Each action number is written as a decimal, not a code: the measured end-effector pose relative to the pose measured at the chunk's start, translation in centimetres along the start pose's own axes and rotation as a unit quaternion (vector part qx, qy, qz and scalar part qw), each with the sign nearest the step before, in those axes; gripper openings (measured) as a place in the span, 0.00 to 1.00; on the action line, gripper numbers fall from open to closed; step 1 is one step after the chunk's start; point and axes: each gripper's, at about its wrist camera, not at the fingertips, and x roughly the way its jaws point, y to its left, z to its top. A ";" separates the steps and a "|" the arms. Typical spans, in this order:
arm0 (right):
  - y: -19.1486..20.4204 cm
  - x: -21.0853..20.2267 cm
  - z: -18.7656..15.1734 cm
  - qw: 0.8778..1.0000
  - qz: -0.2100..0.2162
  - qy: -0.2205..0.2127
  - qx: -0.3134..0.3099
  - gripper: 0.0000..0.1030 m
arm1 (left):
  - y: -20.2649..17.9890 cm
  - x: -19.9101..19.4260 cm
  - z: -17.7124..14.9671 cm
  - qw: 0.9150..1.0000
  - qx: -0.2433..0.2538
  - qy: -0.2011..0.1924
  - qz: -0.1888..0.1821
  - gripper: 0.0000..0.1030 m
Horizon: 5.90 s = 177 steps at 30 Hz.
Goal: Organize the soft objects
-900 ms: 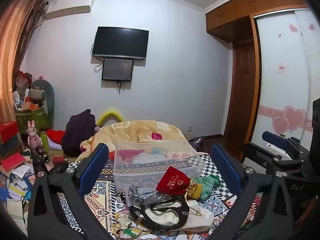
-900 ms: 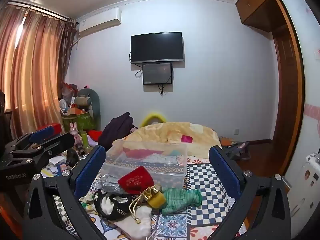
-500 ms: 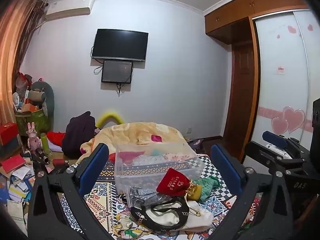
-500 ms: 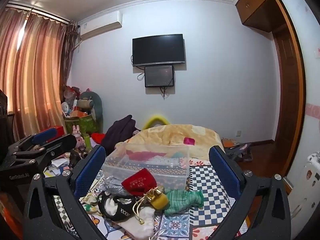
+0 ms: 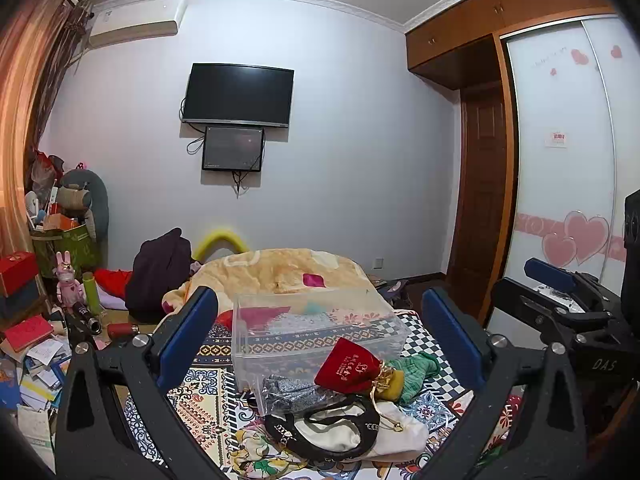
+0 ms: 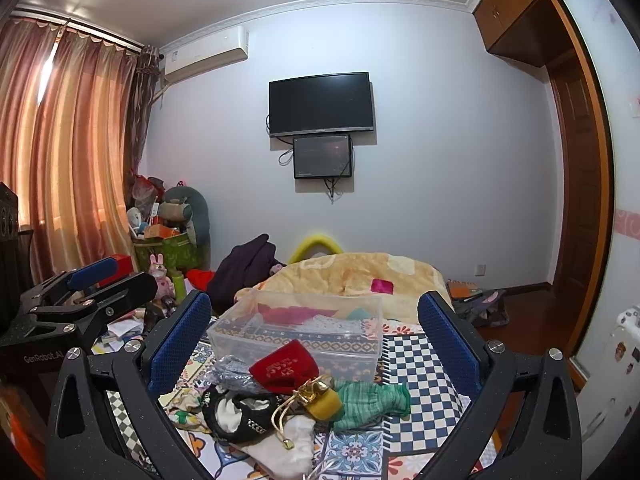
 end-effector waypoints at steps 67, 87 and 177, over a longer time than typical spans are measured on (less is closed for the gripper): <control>0.1 0.4 -0.5 1.000 -0.003 0.009 0.003 1.00 | 0.3 0.4 -0.3 1.000 -0.006 0.013 0.000 1.00; -2.4 8.1 -6.5 0.988 0.046 0.142 0.035 0.94 | 4.6 10.9 -8.4 0.982 -0.041 0.180 0.036 1.00; -0.5 11.0 -3.7 0.985 0.090 0.146 -0.010 0.21 | 10.7 11.3 -13.3 0.955 -0.109 0.274 0.043 0.41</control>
